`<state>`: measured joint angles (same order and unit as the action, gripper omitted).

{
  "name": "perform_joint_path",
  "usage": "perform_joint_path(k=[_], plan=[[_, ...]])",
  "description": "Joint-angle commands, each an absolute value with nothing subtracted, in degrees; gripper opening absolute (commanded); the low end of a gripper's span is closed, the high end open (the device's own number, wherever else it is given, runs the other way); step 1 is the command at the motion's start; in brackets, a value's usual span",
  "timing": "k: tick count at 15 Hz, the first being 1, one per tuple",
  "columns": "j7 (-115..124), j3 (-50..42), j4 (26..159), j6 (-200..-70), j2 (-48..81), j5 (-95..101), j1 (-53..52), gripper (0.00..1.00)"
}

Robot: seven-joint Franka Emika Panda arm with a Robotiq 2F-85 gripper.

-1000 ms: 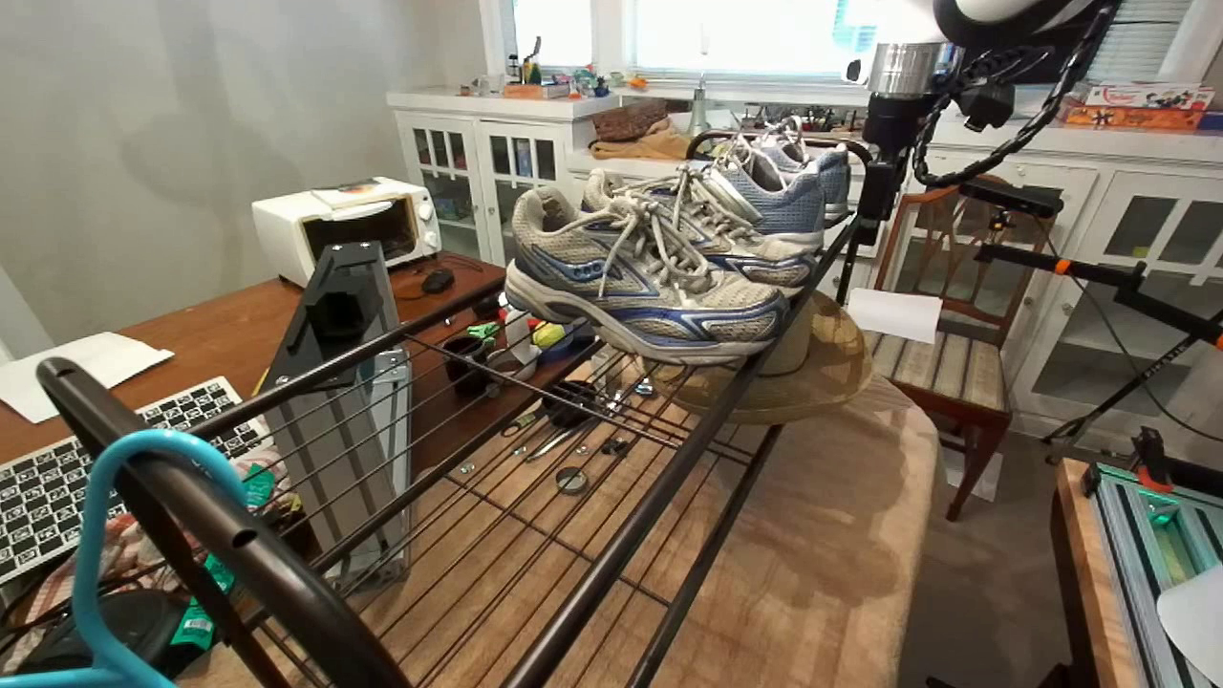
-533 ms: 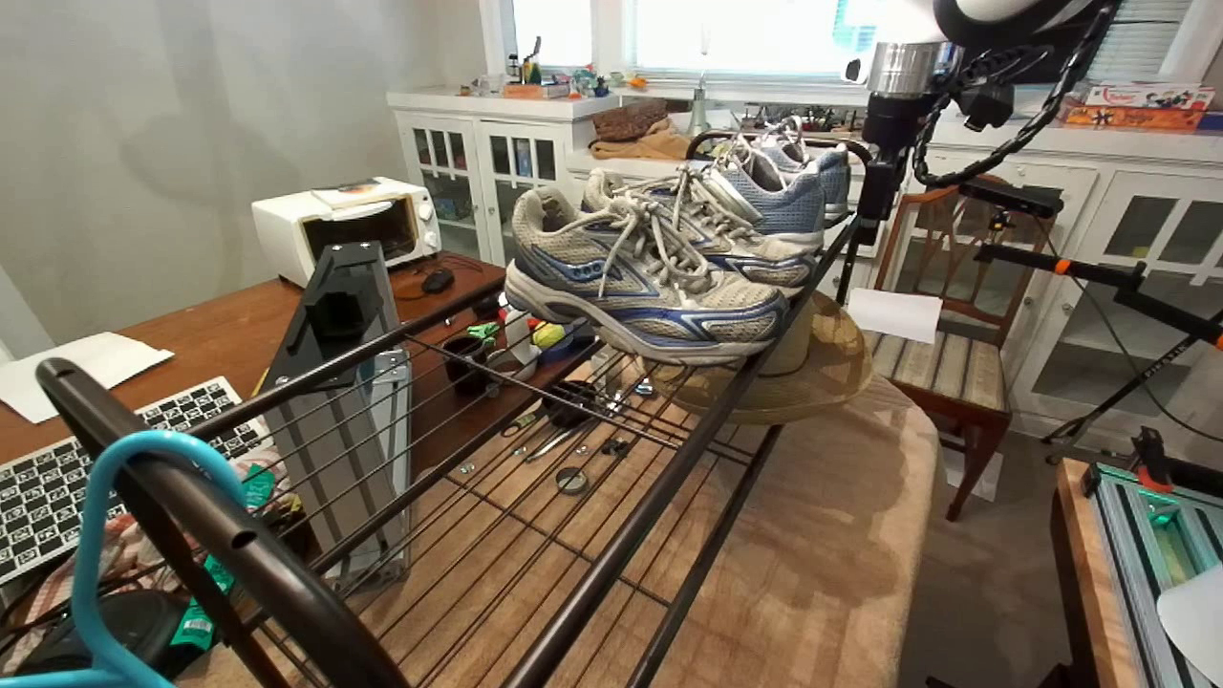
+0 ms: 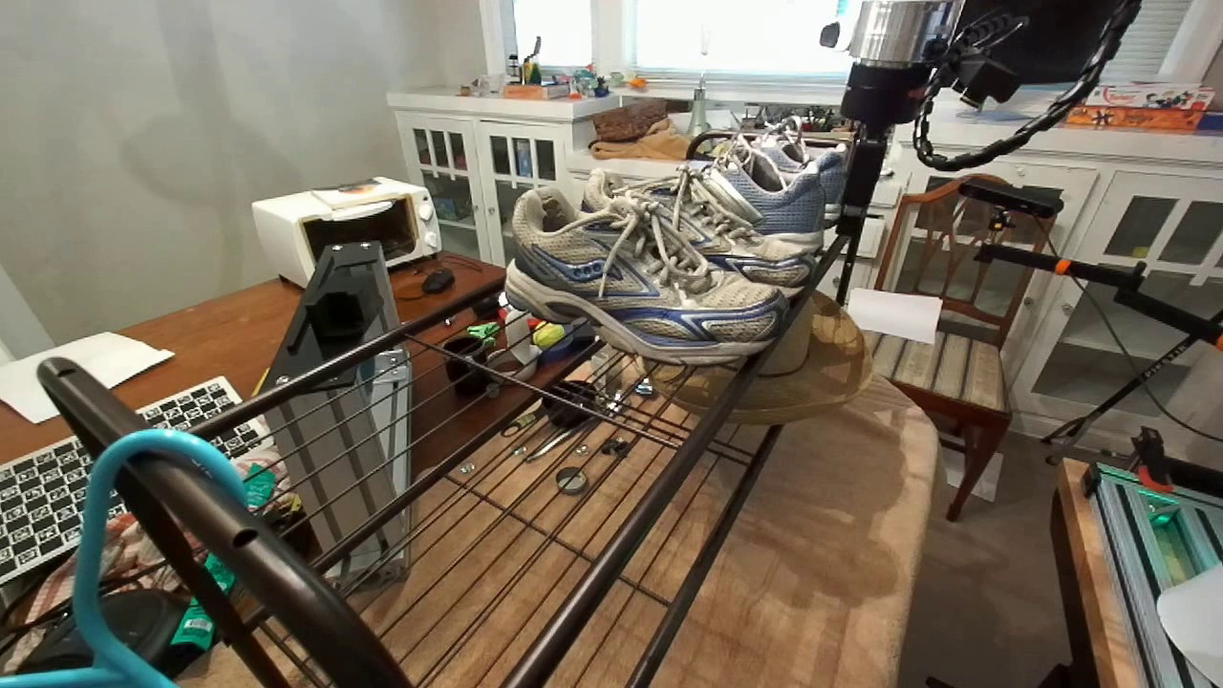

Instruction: Move the blue pair of shoes to the left

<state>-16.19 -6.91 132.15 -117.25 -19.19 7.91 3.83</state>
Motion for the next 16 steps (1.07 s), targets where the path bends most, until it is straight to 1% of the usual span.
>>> perform_joint_path(k=[1,9,16], plan=[[-16.35,-6.23,132.64,-116.2,-21.56,7.26,2.96,1.0],[-15.73,-5.7,132.7,-117.67,-24.6,9.03,3.18,1.0],[-16.44,-6.5,130.52,-119.83,-22.92,7.59,2.88,1.0]])
